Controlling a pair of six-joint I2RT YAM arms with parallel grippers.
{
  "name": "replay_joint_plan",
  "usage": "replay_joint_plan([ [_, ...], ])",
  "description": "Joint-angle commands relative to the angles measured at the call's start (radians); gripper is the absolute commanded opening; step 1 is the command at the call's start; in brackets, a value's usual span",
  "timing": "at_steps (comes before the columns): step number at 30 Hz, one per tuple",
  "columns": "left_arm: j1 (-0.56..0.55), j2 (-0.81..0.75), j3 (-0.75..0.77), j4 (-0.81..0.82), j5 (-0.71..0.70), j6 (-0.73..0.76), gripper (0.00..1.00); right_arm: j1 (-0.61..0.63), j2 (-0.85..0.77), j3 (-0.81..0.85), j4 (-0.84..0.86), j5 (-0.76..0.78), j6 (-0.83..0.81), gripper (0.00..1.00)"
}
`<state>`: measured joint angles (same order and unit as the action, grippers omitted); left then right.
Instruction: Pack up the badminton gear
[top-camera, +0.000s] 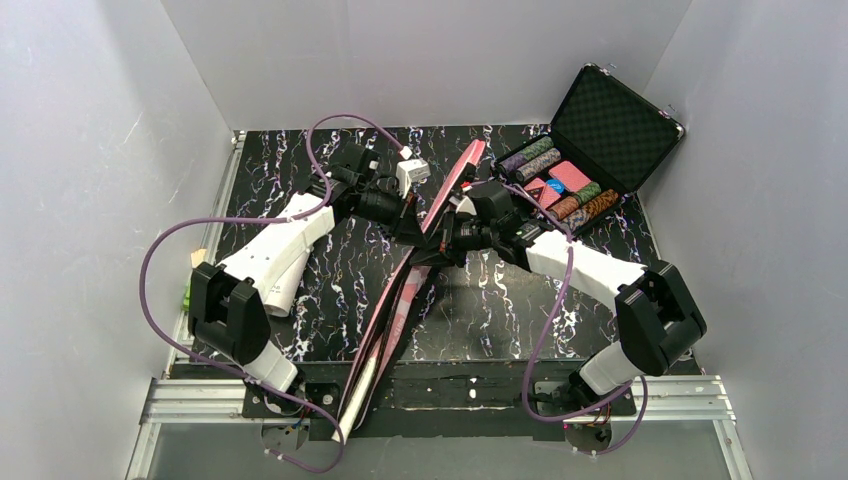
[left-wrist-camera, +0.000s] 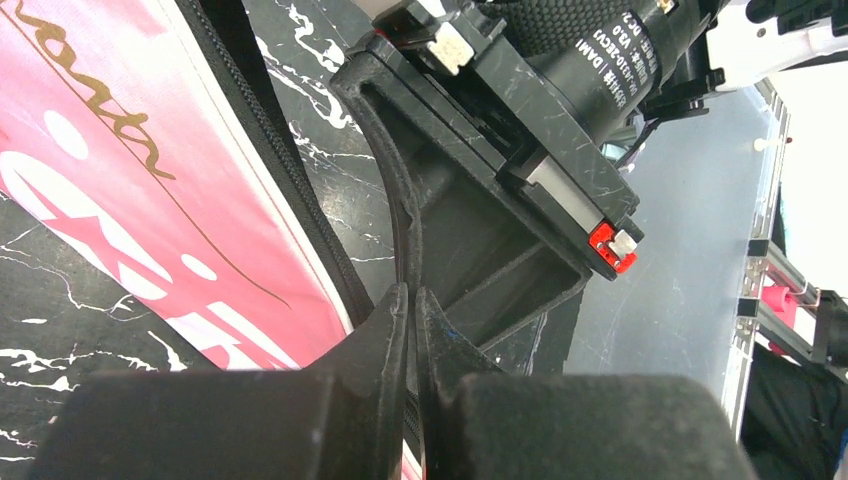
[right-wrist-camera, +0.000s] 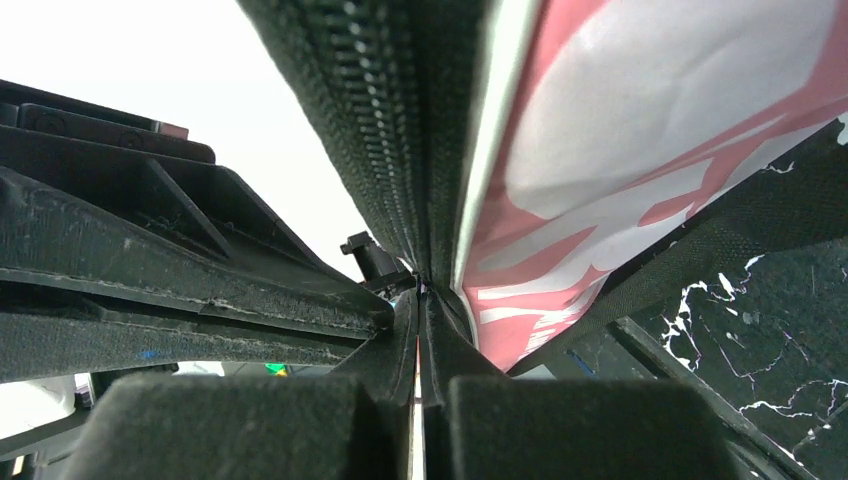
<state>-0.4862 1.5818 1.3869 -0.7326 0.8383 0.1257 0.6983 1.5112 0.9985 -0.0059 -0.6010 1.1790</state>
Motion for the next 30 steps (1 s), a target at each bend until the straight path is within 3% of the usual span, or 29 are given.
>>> replay_joint_plan([
  [1,0.021,0.011,0.017,0.114,-0.076,-0.064,0.00,0.020,-0.049,0.014,0.119,-0.083,0.009,0.01],
  [8,0.086,0.032,0.125,0.198,-0.078,-0.211,0.00,0.043,-0.020,0.043,0.131,-0.098,0.017,0.01],
  [15,0.150,0.066,0.182,0.291,-0.133,-0.309,0.00,0.080,0.039,0.131,0.035,-0.145,-0.034,0.01],
  [20,0.196,0.089,0.212,0.296,-0.127,-0.324,0.00,0.110,0.082,0.175,-0.046,-0.177,-0.079,0.01],
  [24,0.205,0.074,0.201,0.241,-0.026,-0.296,0.01,0.103,0.077,0.193,-0.096,-0.167,-0.119,0.01],
  [27,0.204,0.027,0.157,0.143,0.043,-0.233,0.33,0.092,0.078,0.195,-0.093,-0.166,-0.120,0.01],
  [30,0.205,-0.031,0.096,0.040,0.096,-0.114,0.46,0.083,0.079,0.194,-0.089,-0.163,-0.118,0.01],
])
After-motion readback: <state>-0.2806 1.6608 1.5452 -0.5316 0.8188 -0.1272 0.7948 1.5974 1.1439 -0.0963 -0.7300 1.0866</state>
